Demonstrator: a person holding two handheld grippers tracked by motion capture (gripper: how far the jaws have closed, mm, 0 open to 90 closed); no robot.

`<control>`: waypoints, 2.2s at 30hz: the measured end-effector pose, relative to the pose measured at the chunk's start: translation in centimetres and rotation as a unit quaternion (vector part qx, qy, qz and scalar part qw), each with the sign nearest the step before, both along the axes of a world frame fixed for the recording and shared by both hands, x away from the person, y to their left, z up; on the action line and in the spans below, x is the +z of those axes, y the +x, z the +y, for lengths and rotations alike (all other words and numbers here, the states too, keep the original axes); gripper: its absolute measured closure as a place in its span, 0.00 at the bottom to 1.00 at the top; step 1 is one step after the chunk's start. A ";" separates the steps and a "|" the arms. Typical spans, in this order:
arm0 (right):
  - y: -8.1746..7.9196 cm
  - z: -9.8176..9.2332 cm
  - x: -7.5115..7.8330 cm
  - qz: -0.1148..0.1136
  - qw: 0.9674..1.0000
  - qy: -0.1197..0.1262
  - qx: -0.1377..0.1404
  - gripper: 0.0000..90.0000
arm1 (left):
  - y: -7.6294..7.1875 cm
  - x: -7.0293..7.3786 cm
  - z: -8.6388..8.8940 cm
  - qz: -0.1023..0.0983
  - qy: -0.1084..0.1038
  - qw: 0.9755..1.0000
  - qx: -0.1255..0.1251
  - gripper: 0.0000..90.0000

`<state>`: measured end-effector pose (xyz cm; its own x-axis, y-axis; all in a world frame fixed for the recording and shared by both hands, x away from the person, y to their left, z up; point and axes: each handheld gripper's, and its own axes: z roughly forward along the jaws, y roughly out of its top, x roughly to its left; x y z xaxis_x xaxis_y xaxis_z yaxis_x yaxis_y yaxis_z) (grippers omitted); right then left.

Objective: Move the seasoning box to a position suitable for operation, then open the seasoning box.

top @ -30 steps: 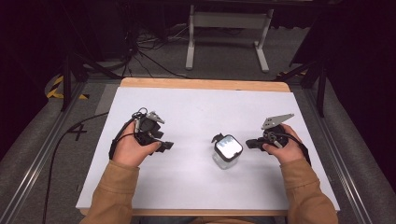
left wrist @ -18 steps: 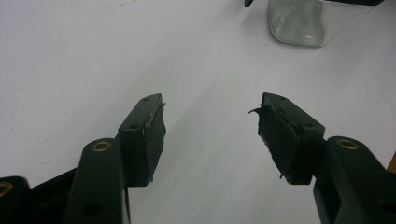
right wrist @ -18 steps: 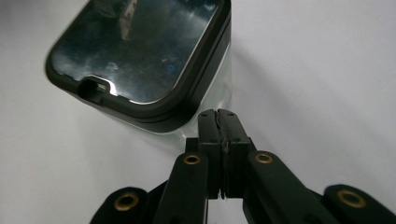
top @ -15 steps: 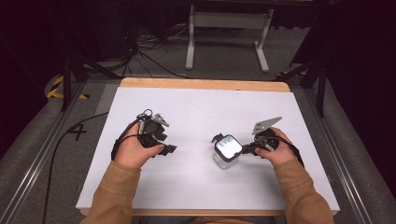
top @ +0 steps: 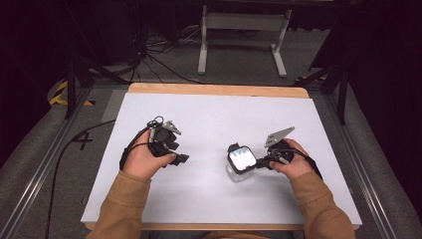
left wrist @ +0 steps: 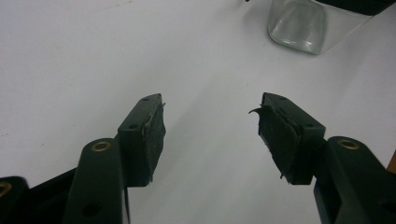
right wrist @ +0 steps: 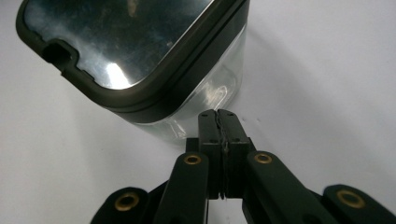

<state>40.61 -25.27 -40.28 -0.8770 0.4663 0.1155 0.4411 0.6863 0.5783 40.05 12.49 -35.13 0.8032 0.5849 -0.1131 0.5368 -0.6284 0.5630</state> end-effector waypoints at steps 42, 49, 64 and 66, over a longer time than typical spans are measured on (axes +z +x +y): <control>-2.8 -1.5 0.9 -0.028 0.999 0.019 -0.027 1.00 | 1.8 0.7 -3.7 -0.026 -0.059 0.996 -0.065 0.57; -3.8 -3.2 1.8 -0.054 0.996 0.039 -0.062 1.00 | 2.4 0.9 -5.7 -0.081 -0.110 0.986 -0.092 0.62; -4.9 -3.8 1.1 -0.054 0.994 0.045 -0.079 1.00 | 4.2 -1.3 -8.7 -0.057 -0.197 0.977 -0.056 0.78; -5.1 -3.7 0.9 -0.052 0.995 0.043 -0.078 1.00 | 4.3 -1.5 -9.1 -0.051 -0.217 0.973 -0.062 0.82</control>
